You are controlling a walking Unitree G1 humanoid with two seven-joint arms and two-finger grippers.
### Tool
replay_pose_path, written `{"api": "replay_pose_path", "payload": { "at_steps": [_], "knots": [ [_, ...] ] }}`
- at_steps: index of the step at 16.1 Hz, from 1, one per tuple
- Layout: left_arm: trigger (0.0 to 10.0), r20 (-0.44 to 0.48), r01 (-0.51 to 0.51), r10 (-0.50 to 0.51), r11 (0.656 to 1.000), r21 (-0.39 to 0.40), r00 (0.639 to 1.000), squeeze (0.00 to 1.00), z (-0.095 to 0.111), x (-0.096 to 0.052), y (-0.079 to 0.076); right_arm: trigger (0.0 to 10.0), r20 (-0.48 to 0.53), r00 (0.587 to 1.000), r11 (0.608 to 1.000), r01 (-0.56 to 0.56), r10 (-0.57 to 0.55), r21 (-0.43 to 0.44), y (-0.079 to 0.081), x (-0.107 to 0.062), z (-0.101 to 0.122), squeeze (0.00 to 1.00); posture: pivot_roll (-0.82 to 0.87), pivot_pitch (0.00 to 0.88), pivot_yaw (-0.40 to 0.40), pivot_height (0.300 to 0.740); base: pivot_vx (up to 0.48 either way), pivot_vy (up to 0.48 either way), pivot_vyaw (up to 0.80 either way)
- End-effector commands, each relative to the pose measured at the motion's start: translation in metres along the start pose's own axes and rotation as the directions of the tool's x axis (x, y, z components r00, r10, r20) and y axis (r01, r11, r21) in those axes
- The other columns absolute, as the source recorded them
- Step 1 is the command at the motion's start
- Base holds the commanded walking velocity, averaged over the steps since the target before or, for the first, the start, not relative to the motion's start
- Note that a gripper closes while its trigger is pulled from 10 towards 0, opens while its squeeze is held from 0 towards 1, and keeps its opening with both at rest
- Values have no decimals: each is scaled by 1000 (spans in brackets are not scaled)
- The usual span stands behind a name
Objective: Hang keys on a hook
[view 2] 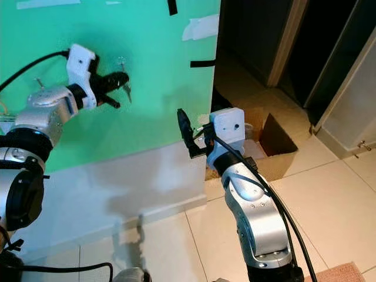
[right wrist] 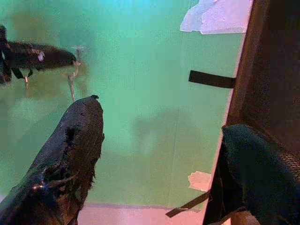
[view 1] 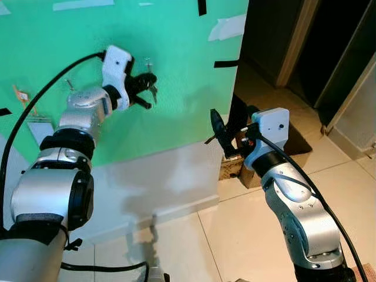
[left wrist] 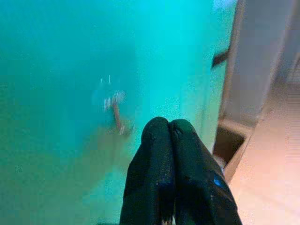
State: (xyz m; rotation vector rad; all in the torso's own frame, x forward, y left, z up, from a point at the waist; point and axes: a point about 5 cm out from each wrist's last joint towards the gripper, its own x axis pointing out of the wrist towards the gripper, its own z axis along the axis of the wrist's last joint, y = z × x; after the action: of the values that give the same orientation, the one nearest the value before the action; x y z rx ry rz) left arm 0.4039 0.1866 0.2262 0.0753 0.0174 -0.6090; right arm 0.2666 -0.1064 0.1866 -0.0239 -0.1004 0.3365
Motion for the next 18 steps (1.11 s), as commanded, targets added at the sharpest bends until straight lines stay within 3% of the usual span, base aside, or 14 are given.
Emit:
{"api": "replay_pose_path", "payload": {
  "at_steps": [1, 4, 5, 6, 7, 8, 9, 11, 13, 14, 15, 16, 17, 18],
  "knots": [
    [10000, 63, 2, 0, 1000, -26, 998, 0, 14, -6, 7, 10000, 23, 1000, 1000, 6, -6, -1, -2, 3, 5, 0, -55, 0, 80, 740, 0, 0, 0],
    [10000, 120, 59, -46, 992, -111, 992, 0, 21, -12, 10, 10000, 27, 1000, 1000, -1, 0, 2, -1, 6, 5, 0, -40, 0, 72, 740, 0, 0, 0],
    [10000, 159, 140, -113, 975, -175, 981, 0, 25, -15, 8, 10000, 30, 1000, 1000, -2, 2, 4, -1, 7, 5, 0, -38, 0, 73, 740, 0, 0, 0],
    [10000, 193, 256, -212, 937, -239, 958, 0, 29, -19, 3, 10000, 33, 999, 1000, -2, 2, 7, -1, 7, 5, 0, -36, 0, 73, 740, 0, 0, 0],
    [10000, 200, 288, -241, 923, -256, 950, 0, 29, -20, 1, 10000, 33, 999, 1000, -2, 2, 7, -1, 8, 5, 0, -36, 0, 73, 740, 0, 0, 0],
    [10000, 213, 397, -345, 868, -299, 914, 0, 31, -25, -5, 10000, 35, 999, 1000, -3, 3, 9, -1, 9, 5, 0, -36, 0, 74, 740, 0, 0, 0],
    [10000, 217, 425, -372, 851, -308, 902, 0, 32, -27, -7, 10000, 35, 999, 1000, -3, 3, 9, -1, 9, 5, 0, -36, 0, 74, 740, 0, 0, 0],
    [10000, 201, 525, -485, 778, -345, 851, 0, 34, -39, -12, 10000, 36, 999, 1000, 1, -2, 13, -1, 9, 4, 0, -38, 0, 78, 740, 0, 0, 0],
    [10000, 198, 563, -528, 749, -349, 826, 0, 35, -45, -14, 10000, 36, 999, 1000, 3, -3, 14, -2, 8, 4, 0, -40, 0, 77, 740, 0, 0, 0],
    [10000, 189, 568, -538, 747, -344, 822, 0, 35, -49, -15, 10000, 36, 999, 1000, 4, -5, 15, -2, 8, 4, 0, -39, 0, 76, 740, 0, 0, 0],
    [10000, 162, 515, -489, 796, -318, 857, 0, 32, -47, -11, 10000, 36, 999, 1000, 5, -6, 14, -2, 8, 3, 0, -37, 0, 74, 740, 0, 0, 0],
    [10000, 119, 409, -391, 870, -274, 912, 0, 29, -42, -3, 10000, 37, 999, 1000, 5, -5, 14, -3, 9, 3, 0, -35, 0, 71, 740, 0, 0, 0],
    [10000, 95, 323, -309, 916, -237, 946, 0, 28, -38, 3, 10000, 38, 999, 1000, 3, -3, 11, -3, 10, 4, 0, -34, 0, 70, 740, 0, 0, 0],
    [10000, 92, 273, -259, 937, -216, 961, 0, 29, -35, 6, 10000, 39, 999, 1000, 1, -1, 9, -3, 10, 4, 0, -33, 0, 70, 740, 0, 0, 0]
  ]
}}
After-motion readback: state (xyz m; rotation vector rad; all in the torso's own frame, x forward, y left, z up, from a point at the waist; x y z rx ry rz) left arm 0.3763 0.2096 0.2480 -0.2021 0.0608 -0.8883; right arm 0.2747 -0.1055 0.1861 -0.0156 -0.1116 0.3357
